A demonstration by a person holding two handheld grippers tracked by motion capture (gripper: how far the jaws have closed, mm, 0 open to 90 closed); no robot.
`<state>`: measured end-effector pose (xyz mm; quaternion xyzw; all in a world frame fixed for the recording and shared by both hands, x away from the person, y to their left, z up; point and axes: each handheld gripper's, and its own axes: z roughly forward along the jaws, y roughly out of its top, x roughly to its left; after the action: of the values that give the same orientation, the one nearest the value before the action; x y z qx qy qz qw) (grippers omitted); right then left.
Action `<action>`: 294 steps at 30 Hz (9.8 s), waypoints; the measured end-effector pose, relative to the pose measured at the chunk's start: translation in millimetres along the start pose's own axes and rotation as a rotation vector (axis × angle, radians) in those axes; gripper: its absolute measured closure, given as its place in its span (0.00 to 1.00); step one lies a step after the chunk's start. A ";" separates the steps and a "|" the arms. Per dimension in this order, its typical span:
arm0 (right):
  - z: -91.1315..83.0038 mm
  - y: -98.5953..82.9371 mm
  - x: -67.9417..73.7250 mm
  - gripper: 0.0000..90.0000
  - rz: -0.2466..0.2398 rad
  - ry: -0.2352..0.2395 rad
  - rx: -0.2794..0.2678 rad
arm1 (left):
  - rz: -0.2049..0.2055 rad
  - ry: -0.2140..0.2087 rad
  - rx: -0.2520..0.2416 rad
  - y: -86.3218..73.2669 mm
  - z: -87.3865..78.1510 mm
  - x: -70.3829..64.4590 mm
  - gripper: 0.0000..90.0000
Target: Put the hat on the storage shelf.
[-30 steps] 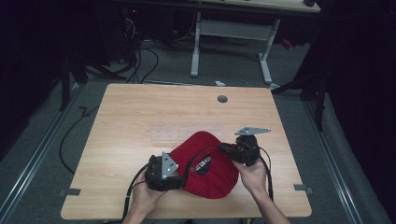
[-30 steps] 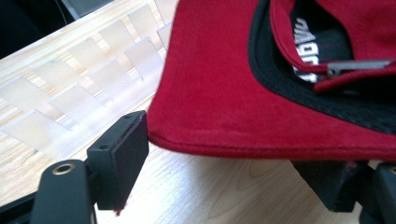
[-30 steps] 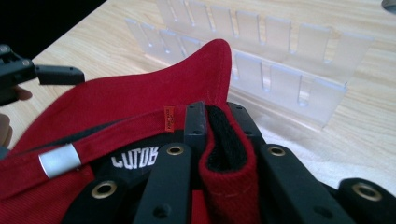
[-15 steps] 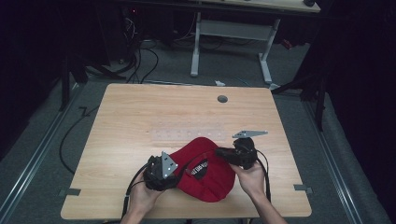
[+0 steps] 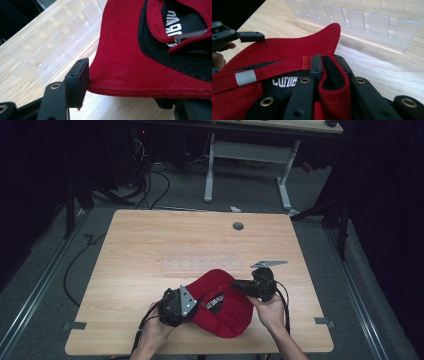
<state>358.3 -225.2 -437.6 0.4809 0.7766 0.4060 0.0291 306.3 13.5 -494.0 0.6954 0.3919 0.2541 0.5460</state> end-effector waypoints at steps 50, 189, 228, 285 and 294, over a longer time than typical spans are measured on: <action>-29.5 15.2 -24.2 0.51 0.096 0.137 -0.252 | -0.008 -0.286 0.110 16.5 -31.8 -1.9 0.95; 22.1 -76.6 -81.1 0.39 -0.070 -0.452 -0.078 | -0.545 -0.007 -0.219 62.9 38.7 158.1 0.93; 22.1 -76.5 -81.1 0.39 -0.071 -0.452 -0.078 | -0.511 0.050 -0.151 50.5 10.4 145.2 0.46; 22.2 -76.5 -81.1 0.38 -0.071 -0.452 -0.078 | -0.538 0.154 -0.066 -14.8 -11.8 139.5 0.44; 22.2 -76.6 -81.1 0.38 -0.071 -0.453 -0.078 | -0.516 0.232 -0.050 -26.8 -8.7 151.2 0.42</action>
<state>356.0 -290.2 -530.8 0.5305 0.7503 0.3163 0.2355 377.5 145.4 -528.6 0.5254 0.6093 0.1943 0.5612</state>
